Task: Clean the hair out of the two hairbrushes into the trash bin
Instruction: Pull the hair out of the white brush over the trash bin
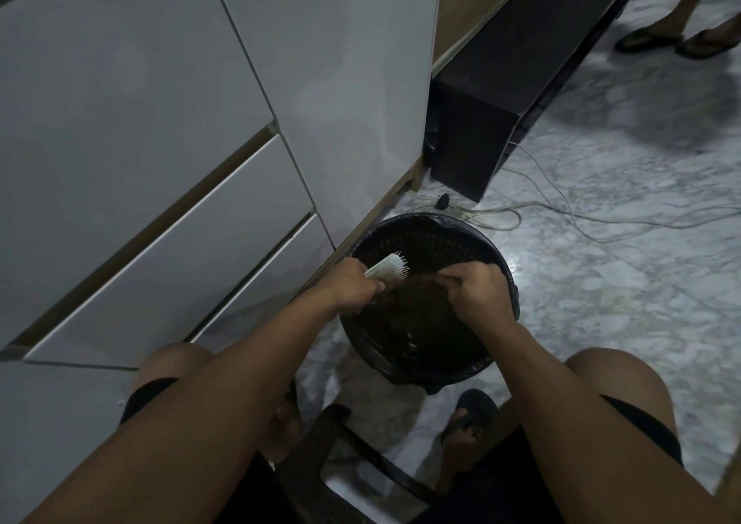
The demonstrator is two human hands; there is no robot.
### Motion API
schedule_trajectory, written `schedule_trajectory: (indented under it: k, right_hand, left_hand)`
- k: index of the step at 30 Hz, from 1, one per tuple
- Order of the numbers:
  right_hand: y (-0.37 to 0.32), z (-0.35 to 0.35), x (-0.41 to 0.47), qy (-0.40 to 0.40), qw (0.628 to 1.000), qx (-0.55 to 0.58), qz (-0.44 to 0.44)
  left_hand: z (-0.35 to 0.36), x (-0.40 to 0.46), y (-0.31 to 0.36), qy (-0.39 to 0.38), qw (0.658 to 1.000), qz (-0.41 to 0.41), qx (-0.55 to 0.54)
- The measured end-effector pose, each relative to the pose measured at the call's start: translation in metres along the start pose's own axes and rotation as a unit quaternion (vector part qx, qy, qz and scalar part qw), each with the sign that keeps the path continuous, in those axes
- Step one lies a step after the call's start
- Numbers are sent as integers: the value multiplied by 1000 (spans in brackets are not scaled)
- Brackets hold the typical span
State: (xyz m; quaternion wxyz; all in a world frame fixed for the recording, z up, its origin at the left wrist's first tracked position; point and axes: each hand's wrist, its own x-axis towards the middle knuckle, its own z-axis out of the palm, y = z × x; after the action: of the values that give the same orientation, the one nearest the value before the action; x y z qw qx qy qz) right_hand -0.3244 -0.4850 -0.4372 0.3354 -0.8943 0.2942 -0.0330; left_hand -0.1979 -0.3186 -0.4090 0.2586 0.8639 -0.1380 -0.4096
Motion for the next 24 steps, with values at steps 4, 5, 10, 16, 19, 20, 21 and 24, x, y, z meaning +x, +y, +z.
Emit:
schedule_trajectory:
  k: [4, 5, 10, 16, 19, 20, 21, 24]
  right_hand:
    - [-11, -2, -5, -95, 993, 67, -6]
    - [-16, -1, -8, -123, 988, 96, -1]
    - [-26, 9, -12, -128, 977, 166, 49]
    - [-22, 8, -13, -79, 995, 66, -3]
    - [-20, 10, -15, -19, 998, 42, -42]
    - [-19, 9, -15, 0, 998, 37, -43]
    - [-18, 7, -13, 9, 999, 31, -36]
    - [-16, -1, -7, 2, 1000, 0, 4]
  left_hand:
    - [-2, 0, 0, -16, 1000, 1, -21]
    - [-1, -1, 2, -19, 999, 5, -27]
    - [7, 0, 11, -15, 998, 14, -59]
    - [15, 0, 13, -37, 995, -5, -97]
    - [15, -1, 19, -40, 994, -3, -98]
    - [14, -2, 19, -38, 995, -3, -93]
    - [13, -1, 19, -33, 996, -1, -88]
    - [11, 0, 16, -21, 997, 6, -75]
